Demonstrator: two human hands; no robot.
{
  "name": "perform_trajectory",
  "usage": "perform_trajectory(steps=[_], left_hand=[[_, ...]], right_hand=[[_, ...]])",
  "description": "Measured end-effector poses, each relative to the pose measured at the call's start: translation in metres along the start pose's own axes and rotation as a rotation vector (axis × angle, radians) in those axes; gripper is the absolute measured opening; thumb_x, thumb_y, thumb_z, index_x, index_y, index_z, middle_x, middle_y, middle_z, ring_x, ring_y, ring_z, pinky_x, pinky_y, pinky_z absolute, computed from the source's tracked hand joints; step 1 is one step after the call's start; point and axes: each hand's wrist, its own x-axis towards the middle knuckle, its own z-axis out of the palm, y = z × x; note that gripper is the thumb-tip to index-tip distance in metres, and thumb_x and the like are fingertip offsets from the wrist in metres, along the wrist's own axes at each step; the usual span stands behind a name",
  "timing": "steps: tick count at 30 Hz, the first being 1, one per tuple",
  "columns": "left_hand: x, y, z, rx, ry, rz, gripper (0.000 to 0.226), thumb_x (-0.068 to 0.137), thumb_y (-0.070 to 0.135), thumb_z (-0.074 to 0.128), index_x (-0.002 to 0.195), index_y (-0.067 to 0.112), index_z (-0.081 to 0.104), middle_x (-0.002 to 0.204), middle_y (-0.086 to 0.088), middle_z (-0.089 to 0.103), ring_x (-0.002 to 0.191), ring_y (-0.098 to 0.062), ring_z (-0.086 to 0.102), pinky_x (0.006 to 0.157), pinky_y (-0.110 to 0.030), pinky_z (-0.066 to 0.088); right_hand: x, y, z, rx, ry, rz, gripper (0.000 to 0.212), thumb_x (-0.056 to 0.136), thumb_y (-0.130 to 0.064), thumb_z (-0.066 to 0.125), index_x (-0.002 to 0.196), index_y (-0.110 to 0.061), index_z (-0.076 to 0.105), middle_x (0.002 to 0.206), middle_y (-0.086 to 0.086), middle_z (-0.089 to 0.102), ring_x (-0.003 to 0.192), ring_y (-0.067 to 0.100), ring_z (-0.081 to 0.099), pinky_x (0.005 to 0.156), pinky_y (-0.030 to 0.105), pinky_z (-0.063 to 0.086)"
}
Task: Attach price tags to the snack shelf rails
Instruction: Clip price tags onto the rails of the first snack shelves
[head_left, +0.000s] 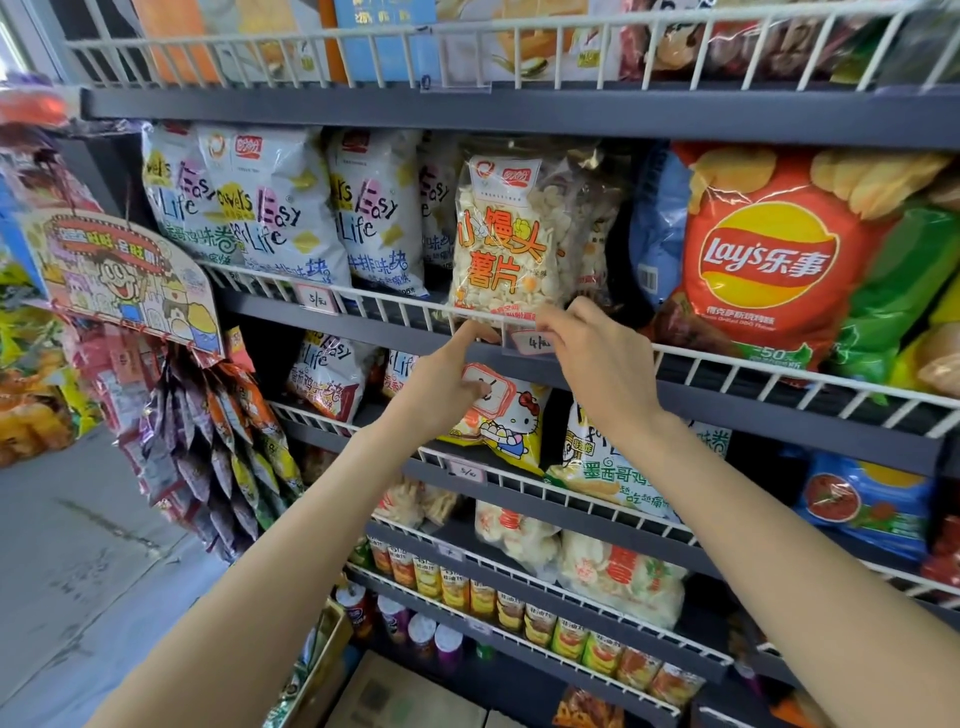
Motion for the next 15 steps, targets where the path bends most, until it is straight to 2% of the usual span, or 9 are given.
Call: perform_trajectory(steps=[4,7,15], left_hand=[[0.0,-0.0001,0.001,-0.002,0.01,0.001,0.043,0.09,0.004,0.054,0.122,0.025,0.038,0.052,-0.002,0.039,0.046,-0.017,0.038,0.05,-0.026,0.034],[0.0,0.0,0.0029,-0.008,0.021,0.0,0.042,0.089,0.004,0.054,0.122,0.025,0.038,0.053,-0.002,0.038,0.046,-0.016,0.038,0.05,-0.027,0.034],[-0.0005,0.0008,0.0058,-0.012,0.041,-0.008,0.043,0.089,0.006,0.055,0.125,0.024,0.038,0.051,-0.001,0.036,0.044,-0.015,0.036,0.047,-0.025,0.032]], right_hand=[[-0.0036,0.0,0.0032,-0.009,0.004,0.008,0.024,0.078,-0.004,0.071,0.099,-0.015,0.068,0.076,0.003,0.06,0.045,0.023,0.055,0.035,0.022,0.035],[-0.0067,-0.0016,0.0046,-0.046,-0.002,0.01,0.024,0.075,-0.002,0.073,0.097,-0.012,0.07,0.078,0.004,0.063,0.043,0.024,0.055,0.038,0.017,0.024],[-0.0051,-0.0048,-0.0003,-0.13,-0.05,-0.02,0.026,0.064,0.005,0.076,0.085,-0.01,0.072,0.07,0.005,0.064,0.042,0.026,0.057,0.041,0.018,0.021]])
